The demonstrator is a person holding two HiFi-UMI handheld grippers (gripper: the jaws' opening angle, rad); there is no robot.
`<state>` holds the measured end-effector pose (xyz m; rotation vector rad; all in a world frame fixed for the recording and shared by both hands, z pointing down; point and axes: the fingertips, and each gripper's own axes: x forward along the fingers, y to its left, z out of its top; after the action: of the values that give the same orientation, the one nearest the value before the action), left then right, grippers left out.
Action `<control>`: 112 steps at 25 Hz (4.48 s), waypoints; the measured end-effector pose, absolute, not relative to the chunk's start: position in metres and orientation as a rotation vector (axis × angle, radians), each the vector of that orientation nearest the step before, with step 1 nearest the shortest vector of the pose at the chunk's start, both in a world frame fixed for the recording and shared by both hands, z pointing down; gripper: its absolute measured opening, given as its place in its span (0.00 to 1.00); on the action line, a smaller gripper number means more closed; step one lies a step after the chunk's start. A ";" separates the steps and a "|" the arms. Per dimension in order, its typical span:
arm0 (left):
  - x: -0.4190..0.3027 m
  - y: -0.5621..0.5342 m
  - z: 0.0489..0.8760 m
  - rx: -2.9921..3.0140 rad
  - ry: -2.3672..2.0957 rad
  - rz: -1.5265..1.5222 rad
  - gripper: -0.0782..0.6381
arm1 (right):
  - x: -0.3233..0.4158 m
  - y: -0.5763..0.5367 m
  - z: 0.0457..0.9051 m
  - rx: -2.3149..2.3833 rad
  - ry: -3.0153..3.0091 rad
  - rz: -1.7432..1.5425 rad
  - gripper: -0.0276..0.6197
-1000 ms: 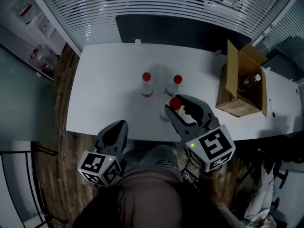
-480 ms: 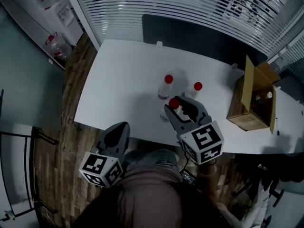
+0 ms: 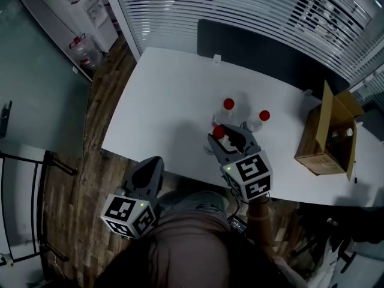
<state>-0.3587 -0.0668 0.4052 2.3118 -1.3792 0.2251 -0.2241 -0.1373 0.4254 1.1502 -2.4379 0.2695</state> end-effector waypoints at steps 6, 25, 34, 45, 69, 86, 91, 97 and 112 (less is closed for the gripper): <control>-0.371 -0.067 0.407 2.299 -1.386 0.236 0.12 | -0.234 -0.143 0.439 1.141 -2.411 0.269 0.31; -0.365 -0.070 0.414 2.303 -1.351 0.258 0.12 | -0.237 -0.139 0.467 1.112 -2.370 0.304 0.31; -0.364 -0.068 0.414 2.322 -1.341 0.255 0.12 | -0.240 -0.138 0.467 1.139 -2.399 0.371 0.31; -0.356 -0.066 0.410 2.363 -1.283 0.258 0.12 | -0.237 -0.124 0.469 1.136 -2.387 0.396 0.31; -0.297 -0.068 0.401 2.538 -0.998 0.268 0.12 | -0.170 -0.074 0.432 1.465 -2.340 0.478 0.23; -0.276 -0.053 0.400 2.613 -0.875 0.302 0.12 | -0.141 -0.042 0.413 1.745 -2.266 0.467 0.09; -0.271 -0.049 0.406 2.613 -0.868 0.336 0.12 | -0.136 -0.034 0.408 1.798 -2.276 0.474 0.08; -0.257 -0.045 0.404 2.619 -0.821 0.299 0.12 | -0.125 -0.025 0.403 1.839 -2.302 0.507 0.08; -0.184 -0.040 0.413 2.616 -0.695 0.348 0.12 | -0.064 -0.010 0.408 1.941 -2.208 0.548 0.08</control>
<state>-0.1835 -0.0400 0.4129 2.6163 -0.6951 0.3478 -0.0636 -0.0100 0.4084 1.9408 -2.2083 0.5482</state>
